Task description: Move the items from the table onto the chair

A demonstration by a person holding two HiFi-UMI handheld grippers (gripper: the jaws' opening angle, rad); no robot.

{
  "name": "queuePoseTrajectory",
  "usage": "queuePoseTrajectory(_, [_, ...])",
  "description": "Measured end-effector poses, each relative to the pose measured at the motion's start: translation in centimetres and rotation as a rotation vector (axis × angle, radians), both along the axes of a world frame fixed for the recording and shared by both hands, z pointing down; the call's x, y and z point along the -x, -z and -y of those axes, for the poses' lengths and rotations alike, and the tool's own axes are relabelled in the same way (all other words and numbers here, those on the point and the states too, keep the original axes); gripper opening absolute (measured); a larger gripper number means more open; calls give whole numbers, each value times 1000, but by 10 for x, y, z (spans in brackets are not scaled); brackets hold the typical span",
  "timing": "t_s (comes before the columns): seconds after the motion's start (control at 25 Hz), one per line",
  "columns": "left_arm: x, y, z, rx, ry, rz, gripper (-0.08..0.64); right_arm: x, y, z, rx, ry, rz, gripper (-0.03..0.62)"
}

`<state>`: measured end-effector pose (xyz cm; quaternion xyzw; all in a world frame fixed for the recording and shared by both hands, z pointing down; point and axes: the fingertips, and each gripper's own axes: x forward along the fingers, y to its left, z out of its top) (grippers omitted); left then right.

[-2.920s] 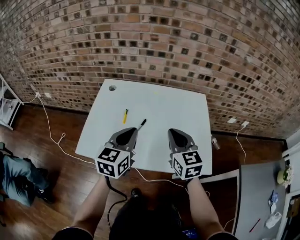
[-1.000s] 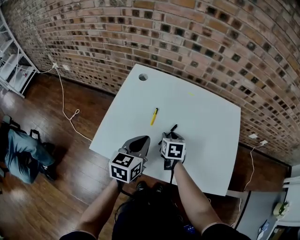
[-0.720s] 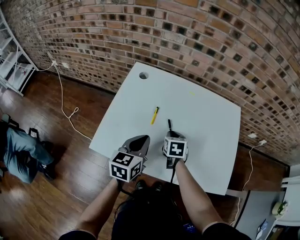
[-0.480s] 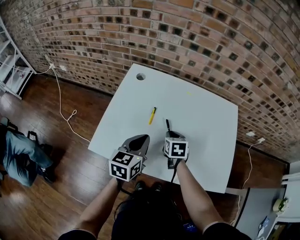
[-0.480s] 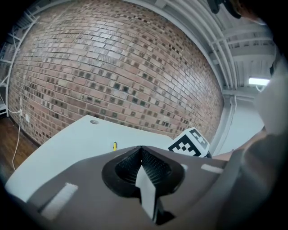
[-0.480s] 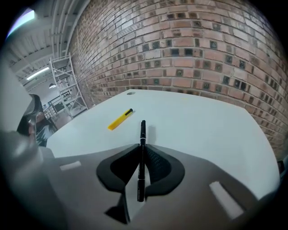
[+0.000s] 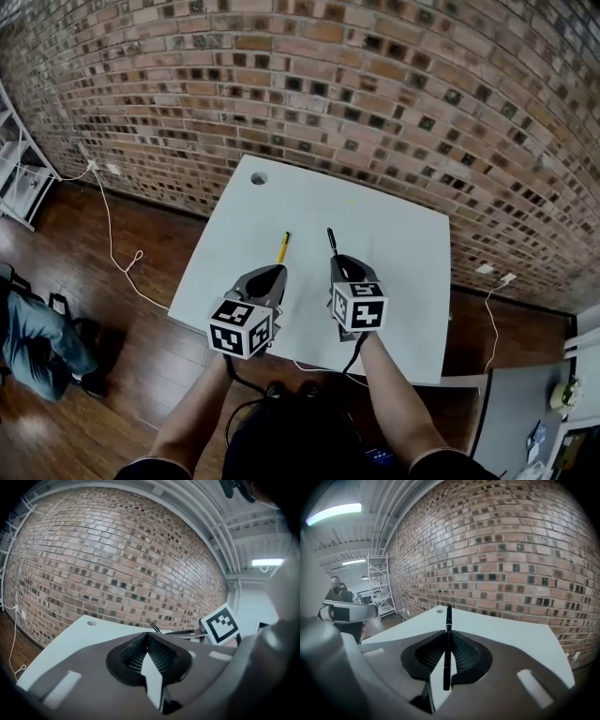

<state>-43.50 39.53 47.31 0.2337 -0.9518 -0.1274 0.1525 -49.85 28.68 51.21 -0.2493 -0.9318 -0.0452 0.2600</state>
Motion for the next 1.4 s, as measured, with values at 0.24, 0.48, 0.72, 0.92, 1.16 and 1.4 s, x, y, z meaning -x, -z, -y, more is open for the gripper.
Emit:
queuePoseTrajectory(0.24, [4,53,15,6,-27,112,12,-15,89,20,71,25,209,41])
queuePoseTrajectory(0.48, [-1,88,35,16,-70,183,12,-34,136,42,95,6,314,41])
queuePoseTrajectory(0.72, [-15,95,60,16,-140,200,12,-60,153,64,99,-42,359,41])
queuePoseTrajectory(0.92, [-30,91,90,13,-228,189,12,-85,156,94,88,-119,373,41])
queuePoseTrajectory(1.16, [-42,92,166,-2,-400,189,12,-117,163,166,49,-274,397,41])
queuePoseTrajectory(1.4, [-81,98,282,-12,-607,206,12,-179,170,277,13,-472,430,41])
